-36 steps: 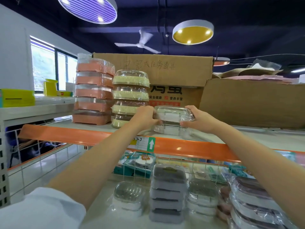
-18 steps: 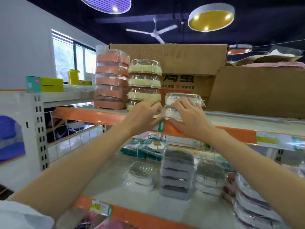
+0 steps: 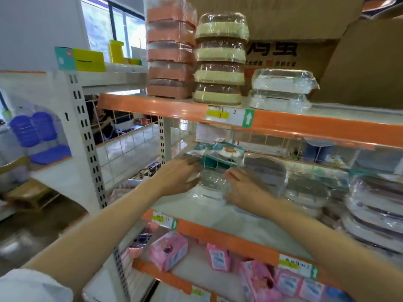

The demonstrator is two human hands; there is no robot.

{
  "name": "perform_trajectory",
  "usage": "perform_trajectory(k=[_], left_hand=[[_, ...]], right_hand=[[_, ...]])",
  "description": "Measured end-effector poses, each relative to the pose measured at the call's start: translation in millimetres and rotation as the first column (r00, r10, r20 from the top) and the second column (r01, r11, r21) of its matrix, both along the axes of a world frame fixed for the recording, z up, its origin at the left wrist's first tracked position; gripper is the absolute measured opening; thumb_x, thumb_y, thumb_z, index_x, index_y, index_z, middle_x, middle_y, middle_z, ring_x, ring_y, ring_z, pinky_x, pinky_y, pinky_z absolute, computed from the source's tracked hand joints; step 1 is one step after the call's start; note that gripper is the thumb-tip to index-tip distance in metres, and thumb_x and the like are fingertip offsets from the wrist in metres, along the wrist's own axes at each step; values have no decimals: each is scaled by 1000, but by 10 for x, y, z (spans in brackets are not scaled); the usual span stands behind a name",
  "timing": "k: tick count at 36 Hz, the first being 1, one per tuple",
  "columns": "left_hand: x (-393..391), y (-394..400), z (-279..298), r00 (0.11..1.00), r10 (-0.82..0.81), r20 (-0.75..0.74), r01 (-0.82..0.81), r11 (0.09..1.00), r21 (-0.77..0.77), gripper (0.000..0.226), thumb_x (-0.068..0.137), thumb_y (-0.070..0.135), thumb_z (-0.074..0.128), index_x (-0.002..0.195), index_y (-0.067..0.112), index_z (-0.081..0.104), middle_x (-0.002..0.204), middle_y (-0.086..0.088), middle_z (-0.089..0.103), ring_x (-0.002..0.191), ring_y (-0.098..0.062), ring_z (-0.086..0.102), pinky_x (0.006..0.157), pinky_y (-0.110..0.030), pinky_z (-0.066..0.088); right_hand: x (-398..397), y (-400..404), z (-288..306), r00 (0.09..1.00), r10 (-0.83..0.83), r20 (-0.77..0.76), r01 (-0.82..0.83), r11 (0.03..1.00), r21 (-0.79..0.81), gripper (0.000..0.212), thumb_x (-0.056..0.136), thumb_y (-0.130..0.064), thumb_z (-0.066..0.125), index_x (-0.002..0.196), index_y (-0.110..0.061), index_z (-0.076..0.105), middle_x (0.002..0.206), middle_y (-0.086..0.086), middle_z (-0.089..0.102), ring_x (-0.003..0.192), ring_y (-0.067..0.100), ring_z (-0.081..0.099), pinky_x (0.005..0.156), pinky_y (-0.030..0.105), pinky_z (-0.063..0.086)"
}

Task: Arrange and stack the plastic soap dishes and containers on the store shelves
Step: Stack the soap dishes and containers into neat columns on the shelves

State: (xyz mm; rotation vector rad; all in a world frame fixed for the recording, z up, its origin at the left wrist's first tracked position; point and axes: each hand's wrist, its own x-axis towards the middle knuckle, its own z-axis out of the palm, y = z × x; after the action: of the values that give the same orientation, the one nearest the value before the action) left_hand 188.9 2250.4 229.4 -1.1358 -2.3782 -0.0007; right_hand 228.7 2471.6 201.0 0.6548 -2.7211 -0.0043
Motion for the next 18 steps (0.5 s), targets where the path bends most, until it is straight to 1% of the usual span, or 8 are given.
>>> perform_trajectory(k=[1, 2, 3, 6, 9, 11, 14, 18], left_hand=[[-54, -17, -72, 998, 28, 55, -27, 999, -18, 35, 90, 29, 62, 118, 9, 60, 123, -8, 58, 108, -24, 59, 88, -33, 48], [-117, -36, -152, 990, 65, 126, -59, 997, -47, 40, 93, 32, 56, 128, 11, 54, 131, -5, 52, 116, -22, 53, 96, -33, 43], [-179, -54, -223, 977, 92, 192, -78, 994, -77, 44, 95, 34, 52, 134, 13, 49, 135, -3, 48, 121, -20, 49, 100, -30, 39], [-355, -116, -351, 948, 115, 298, -85, 990, -112, 49, 95, 35, 52, 140, 17, 42, 141, 3, 43, 125, -16, 45, 100, -25, 35], [-537, -177, -408, 941, 105, 320, -69, 990, -123, 50, 95, 34, 51, 142, 17, 40, 144, 4, 40, 128, -16, 43, 102, -26, 35], [-666, -228, -449, 938, 104, 330, -70, 991, -113, 50, 95, 33, 51, 141, 17, 41, 144, 3, 40, 129, -16, 42, 103, -27, 35], [-861, -319, -528, 932, 84, 354, -53, 994, -98, 50, 94, 34, 53, 140, 15, 43, 139, 1, 44, 125, -18, 46, 102, -28, 36], [-1052, -427, -648, 924, 51, 380, -14, 995, -100, 52, 93, 34, 54, 139, 14, 44, 136, 0, 47, 123, -17, 48, 103, -29, 38]], right_hand=[[-51, -25, -76, 997, -37, 65, 39, 999, -26, 57, 86, -35, 65, 130, -1, 51, 134, 13, 46, 124, 31, 41, 104, 43, 37], [-107, -47, -154, 992, -69, 102, 72, 997, -30, 59, 87, -37, 63, 133, -4, 47, 138, 9, 42, 128, 28, 37, 106, 40, 34], [-162, -72, -212, 987, -97, 127, 100, 995, -17, 59, 88, -39, 62, 134, -6, 45, 139, 7, 41, 128, 26, 37, 105, 37, 34], [-350, -145, -315, 967, -150, 208, 153, 988, 0, 62, 87, -46, 60, 134, -10, 42, 138, 4, 41, 126, 22, 39, 100, 34, 38], [-549, -260, -321, 909, -217, 357, 227, 974, 13, 74, 89, -48, 59, 143, -6, 31, 147, 9, 32, 135, 23, 30, 108, 33, 30], [-682, -339, -315, 870, -256, 421, 268, 963, 32, 80, 90, -48, 57, 148, -6, 23, 153, 11, 24, 140, 24, 24, 111, 34, 25], [-872, -422, -346, 819, -322, 476, 338, 940, 53, 83, 91, -49, 56, 149, -5, 18, 158, 11, 16, 144, 25, 18, 113, 36, 22], [-1101, -503, -434, 751, -410, 517, 419, 902, 106, 96, 89, -53, 55, 152, -4, 1, 160, 11, -2, 147, 26, 4, 117, 39, 13]])
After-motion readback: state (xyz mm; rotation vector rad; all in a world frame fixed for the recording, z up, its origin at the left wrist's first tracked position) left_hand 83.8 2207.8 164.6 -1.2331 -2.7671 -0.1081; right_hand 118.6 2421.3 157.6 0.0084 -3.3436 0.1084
